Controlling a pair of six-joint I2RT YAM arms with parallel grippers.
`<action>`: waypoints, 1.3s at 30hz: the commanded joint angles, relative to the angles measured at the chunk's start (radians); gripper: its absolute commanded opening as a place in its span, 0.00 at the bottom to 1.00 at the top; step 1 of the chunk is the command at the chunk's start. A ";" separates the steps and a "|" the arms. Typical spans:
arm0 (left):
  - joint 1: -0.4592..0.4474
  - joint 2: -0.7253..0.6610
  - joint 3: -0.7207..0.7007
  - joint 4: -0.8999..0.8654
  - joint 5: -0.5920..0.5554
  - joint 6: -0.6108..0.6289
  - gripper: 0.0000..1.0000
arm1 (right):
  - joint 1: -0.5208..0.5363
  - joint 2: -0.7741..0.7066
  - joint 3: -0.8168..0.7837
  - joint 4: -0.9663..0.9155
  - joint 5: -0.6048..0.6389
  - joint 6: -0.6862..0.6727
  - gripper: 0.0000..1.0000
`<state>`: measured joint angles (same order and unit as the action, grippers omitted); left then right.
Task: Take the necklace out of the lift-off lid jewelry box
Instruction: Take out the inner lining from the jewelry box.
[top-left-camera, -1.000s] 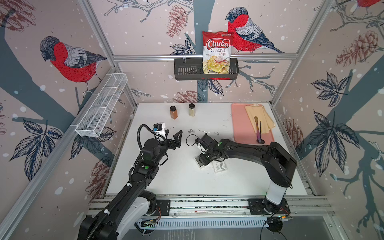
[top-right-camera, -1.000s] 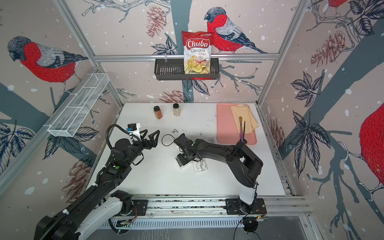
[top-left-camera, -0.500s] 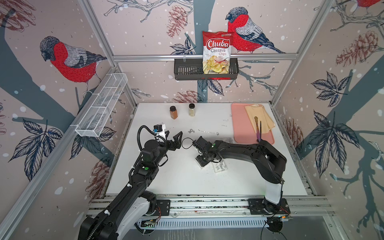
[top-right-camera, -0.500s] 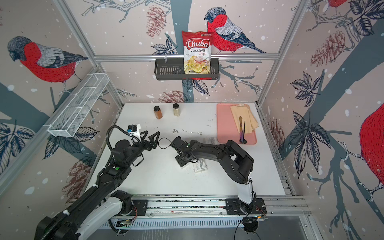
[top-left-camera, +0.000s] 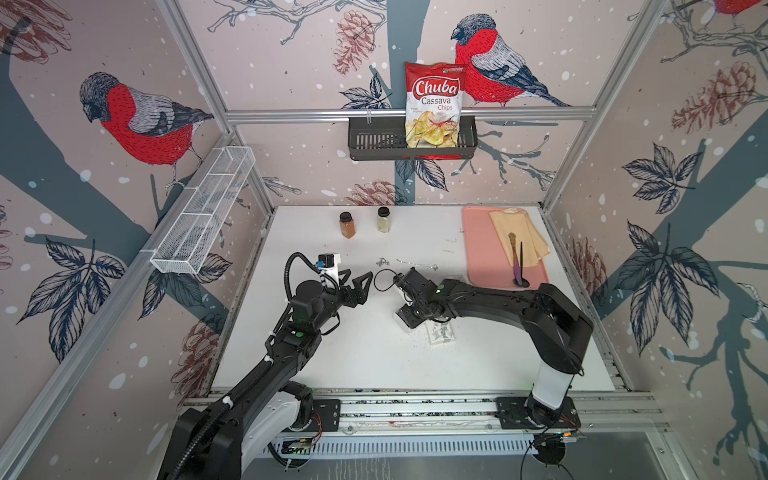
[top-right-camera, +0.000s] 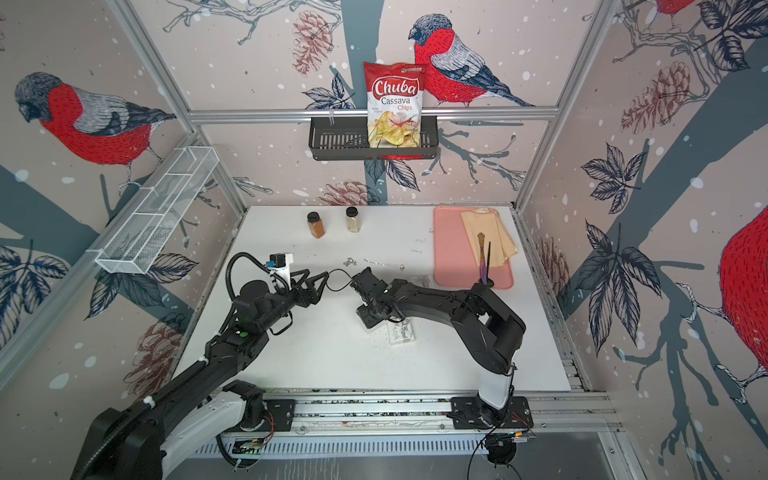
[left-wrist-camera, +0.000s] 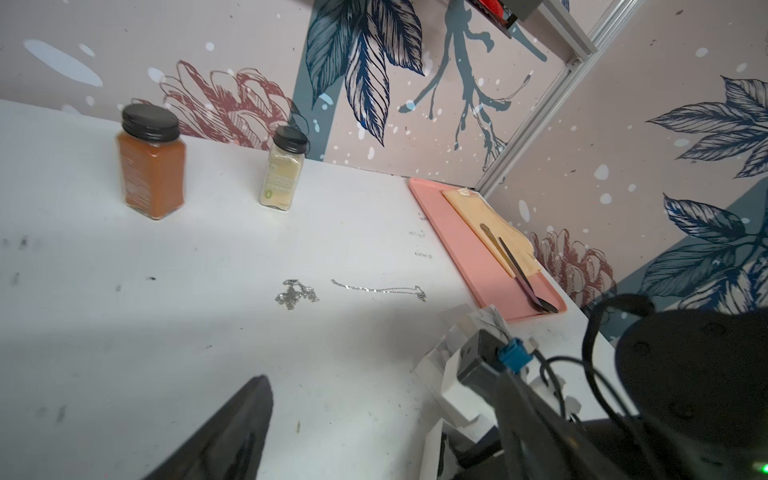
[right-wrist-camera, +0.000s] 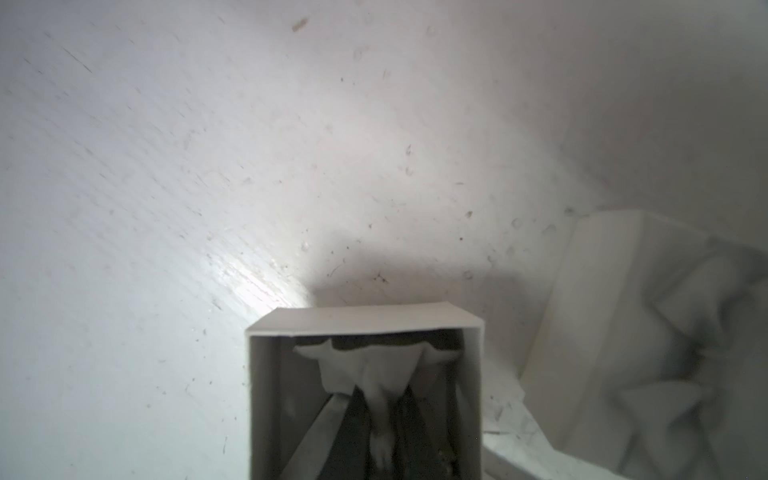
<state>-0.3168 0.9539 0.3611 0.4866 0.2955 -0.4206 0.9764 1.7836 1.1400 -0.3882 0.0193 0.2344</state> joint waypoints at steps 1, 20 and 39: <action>0.002 0.013 -0.018 0.105 0.052 -0.037 0.86 | -0.008 -0.052 -0.025 0.071 -0.063 -0.015 0.13; -0.023 0.060 0.000 0.155 0.244 -0.026 0.82 | -0.148 -0.366 -0.176 0.301 -0.317 -0.029 0.12; -0.175 0.184 0.222 -0.007 0.276 0.154 0.76 | -0.133 -0.463 -0.179 0.341 -0.214 -0.113 0.15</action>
<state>-0.4931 1.1252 0.5694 0.4950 0.5438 -0.3122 0.8429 1.3315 0.9642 -0.0765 -0.1898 0.1417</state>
